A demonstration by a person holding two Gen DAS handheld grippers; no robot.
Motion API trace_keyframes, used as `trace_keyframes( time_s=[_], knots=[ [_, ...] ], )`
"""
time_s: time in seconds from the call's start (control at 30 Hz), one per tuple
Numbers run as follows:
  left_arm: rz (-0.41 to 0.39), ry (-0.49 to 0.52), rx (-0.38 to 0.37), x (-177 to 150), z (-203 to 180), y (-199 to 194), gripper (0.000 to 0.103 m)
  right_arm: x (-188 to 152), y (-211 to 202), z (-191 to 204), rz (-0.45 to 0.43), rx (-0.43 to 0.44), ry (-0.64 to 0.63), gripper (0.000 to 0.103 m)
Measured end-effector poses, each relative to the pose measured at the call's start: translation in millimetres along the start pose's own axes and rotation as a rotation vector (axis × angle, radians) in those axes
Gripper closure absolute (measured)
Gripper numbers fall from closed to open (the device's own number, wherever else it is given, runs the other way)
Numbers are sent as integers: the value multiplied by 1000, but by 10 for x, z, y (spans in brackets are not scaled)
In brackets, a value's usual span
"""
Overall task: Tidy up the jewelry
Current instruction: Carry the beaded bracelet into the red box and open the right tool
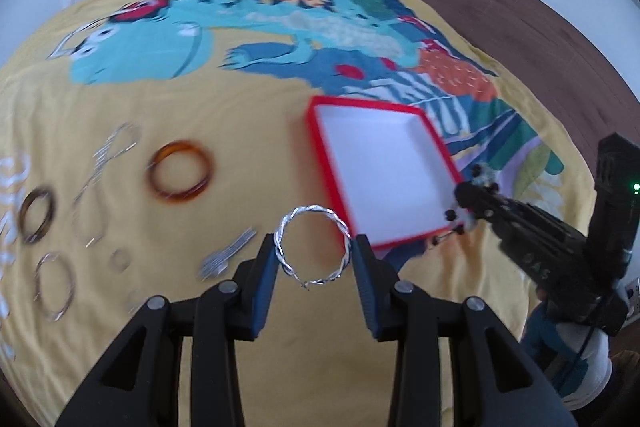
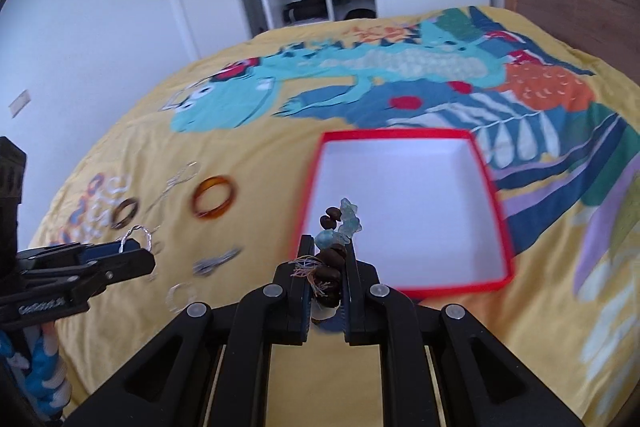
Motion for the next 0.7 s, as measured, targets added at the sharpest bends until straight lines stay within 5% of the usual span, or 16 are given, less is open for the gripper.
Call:
trace_keyframes(
  time_s=[0.2, 0.53, 0.7],
  knots=[
    [45, 99, -30, 469, -486, 759, 68, 233, 516, -555, 37, -82, 44, 91],
    [212, 123, 7, 169, -609, 1502, 67, 48, 941, -988, 130, -150, 61, 90],
    [215, 140, 28, 168, -623, 1458, 67, 56, 867, -1043, 117, -168, 64, 65]
  ],
)
Point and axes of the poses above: each gripper's, at about its wrist camera, not at the fingertips, and y roughly the way its jaws point, z to its left, x to its top, the point moved 3 cm from there along y, roughly the way its jaws point, and after that the axes turned 15 degrees about y, right-handed, at the moved point
